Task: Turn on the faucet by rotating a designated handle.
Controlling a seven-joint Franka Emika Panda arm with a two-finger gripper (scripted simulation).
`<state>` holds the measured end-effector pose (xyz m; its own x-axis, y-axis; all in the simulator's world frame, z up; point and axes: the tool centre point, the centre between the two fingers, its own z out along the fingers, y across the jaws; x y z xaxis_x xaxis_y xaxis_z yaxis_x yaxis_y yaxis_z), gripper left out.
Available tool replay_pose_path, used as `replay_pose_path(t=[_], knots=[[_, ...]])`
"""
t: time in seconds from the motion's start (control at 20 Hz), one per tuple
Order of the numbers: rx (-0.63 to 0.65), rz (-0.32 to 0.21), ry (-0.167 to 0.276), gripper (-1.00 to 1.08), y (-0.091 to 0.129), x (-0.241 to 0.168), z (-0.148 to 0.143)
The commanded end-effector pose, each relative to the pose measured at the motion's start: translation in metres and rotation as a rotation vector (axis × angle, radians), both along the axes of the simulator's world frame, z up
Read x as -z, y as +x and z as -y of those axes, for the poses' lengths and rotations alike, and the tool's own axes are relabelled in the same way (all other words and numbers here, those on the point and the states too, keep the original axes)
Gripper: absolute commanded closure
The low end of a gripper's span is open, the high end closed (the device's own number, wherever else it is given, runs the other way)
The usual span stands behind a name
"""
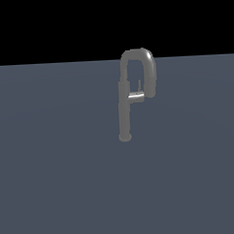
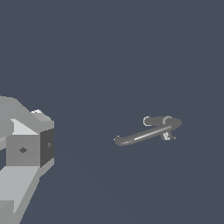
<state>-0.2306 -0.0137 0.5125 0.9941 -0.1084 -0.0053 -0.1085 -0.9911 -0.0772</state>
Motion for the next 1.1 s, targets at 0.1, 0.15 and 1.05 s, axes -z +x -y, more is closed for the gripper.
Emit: replay_pose_path(t=[0.1,0.15,1.05], knots=[[0.037,-0.051,0.041,1.08,0.018,0.003,0.001],[0.047,-0.065,0.052,1.08,0.023,0.004,0.001],[0.248,-0.343,0.281,1.08,0.117,0.036,0.016]])
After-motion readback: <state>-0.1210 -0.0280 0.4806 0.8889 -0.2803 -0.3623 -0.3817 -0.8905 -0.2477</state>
